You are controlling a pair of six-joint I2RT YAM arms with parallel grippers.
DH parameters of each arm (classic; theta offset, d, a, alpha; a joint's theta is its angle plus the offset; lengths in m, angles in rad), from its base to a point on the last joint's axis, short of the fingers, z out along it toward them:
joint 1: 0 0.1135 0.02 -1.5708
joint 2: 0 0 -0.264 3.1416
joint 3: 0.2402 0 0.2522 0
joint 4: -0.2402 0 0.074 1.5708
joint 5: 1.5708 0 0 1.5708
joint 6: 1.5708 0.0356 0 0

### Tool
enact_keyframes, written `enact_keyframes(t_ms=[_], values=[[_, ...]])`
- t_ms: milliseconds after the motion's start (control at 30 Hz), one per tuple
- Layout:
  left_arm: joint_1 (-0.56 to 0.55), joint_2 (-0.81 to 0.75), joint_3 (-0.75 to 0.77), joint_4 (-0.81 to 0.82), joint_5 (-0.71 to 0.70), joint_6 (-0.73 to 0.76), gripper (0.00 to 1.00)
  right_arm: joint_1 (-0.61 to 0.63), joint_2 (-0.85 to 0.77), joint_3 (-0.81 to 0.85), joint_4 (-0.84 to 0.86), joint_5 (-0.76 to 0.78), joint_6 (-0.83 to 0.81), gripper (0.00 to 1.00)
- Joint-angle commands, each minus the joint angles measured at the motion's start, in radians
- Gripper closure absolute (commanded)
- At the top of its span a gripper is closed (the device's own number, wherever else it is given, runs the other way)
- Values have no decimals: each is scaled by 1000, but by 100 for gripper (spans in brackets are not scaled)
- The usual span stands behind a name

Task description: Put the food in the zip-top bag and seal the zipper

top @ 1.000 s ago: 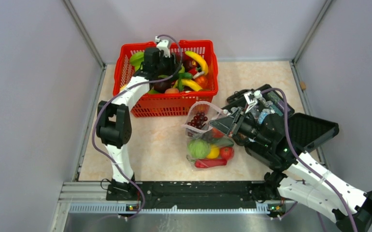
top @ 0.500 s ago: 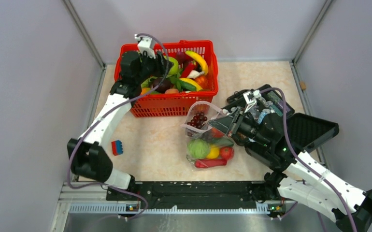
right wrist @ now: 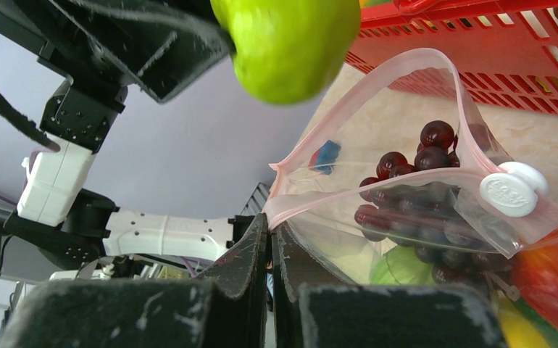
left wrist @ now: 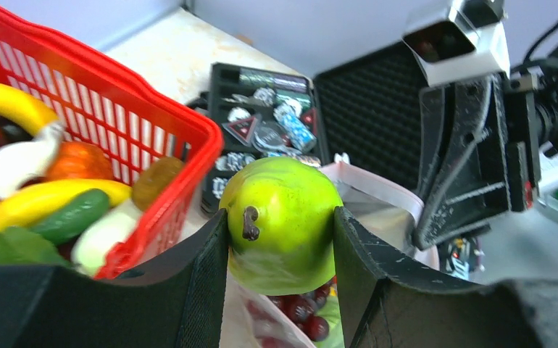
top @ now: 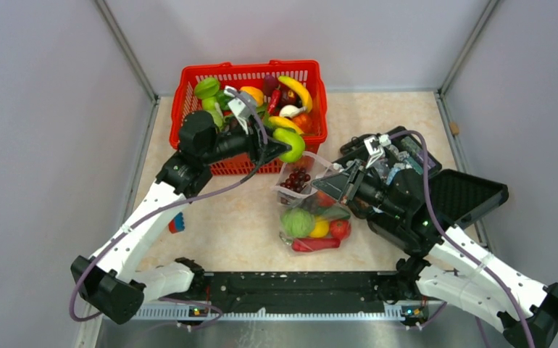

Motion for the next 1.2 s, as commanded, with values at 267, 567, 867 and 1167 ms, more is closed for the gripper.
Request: enact_keyframes(t_ms=[267,567,867,1167], values=[[-132,60,44,-216,80,150,81,11,-3,19,73,-14,10,100],[-195,110,63,-248,96,160,48,10,-22,4,82,9,7,100],[-198,66,7,-141,109,101,16,11,-31,-7,91,21,7,100],[-198,-149,-48,-169,-108,121,1,10,-44,-11,82,40,-5,100]])
